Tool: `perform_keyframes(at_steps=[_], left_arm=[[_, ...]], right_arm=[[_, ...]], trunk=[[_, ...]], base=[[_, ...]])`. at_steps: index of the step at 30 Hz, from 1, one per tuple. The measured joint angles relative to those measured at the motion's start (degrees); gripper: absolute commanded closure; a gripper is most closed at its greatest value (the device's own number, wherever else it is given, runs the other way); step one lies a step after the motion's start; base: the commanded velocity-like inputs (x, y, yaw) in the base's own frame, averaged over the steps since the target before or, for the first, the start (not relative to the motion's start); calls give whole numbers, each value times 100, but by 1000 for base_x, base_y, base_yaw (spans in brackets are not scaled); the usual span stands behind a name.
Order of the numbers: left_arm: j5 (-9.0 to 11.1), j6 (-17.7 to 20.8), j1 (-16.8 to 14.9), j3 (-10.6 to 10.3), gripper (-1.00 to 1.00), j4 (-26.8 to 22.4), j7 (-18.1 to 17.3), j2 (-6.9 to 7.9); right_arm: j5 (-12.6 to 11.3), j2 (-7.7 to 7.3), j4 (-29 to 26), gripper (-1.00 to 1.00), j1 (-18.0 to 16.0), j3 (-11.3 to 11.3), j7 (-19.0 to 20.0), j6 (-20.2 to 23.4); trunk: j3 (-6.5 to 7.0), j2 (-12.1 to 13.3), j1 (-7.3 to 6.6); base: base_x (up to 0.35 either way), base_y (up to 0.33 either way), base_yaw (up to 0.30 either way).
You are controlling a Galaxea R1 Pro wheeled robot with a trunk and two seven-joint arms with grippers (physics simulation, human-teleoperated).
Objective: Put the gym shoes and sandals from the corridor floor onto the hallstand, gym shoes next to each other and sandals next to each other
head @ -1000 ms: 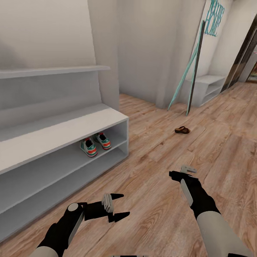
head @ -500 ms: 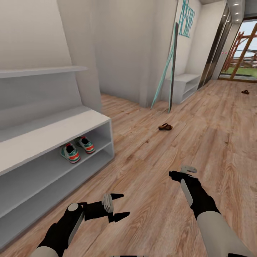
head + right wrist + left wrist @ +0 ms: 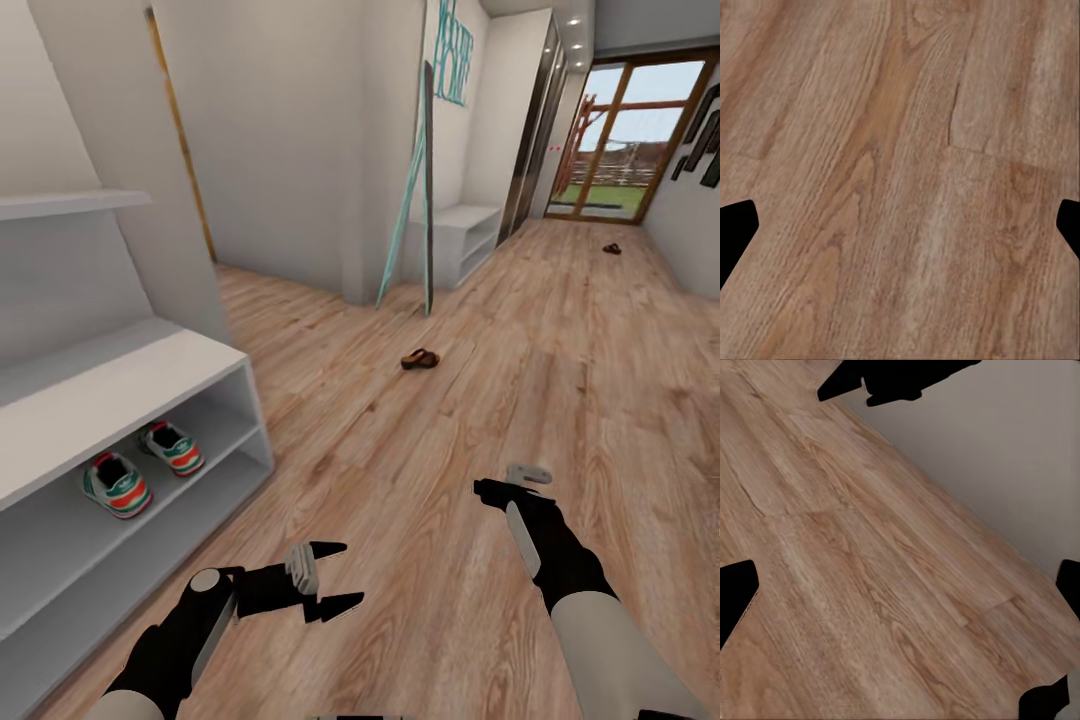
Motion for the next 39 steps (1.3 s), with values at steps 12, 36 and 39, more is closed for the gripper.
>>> perform_keyframes(at_steps=[12, 36, 39], left_arm=[[2, 0, -1, 0, -100, 1, 30, -2], [7, 0, -1, 0, -100, 142, 35, -2], [8, 0, -1, 0, -100, 152, 35, -2]], right_arm=[[-6, -2, 0, -100, 0, 0, 0, -2], [-16, -7, 11, -100, 0, -7, 0, -5], [-26, -8, 10, -100, 0, -8, 1, -4]], trunk=[[0, 0, 0], [0, 0, 0], [0, 0, 0]], base=[[345, 0, -260], [345, 0, -17], [346, 0, 0]])
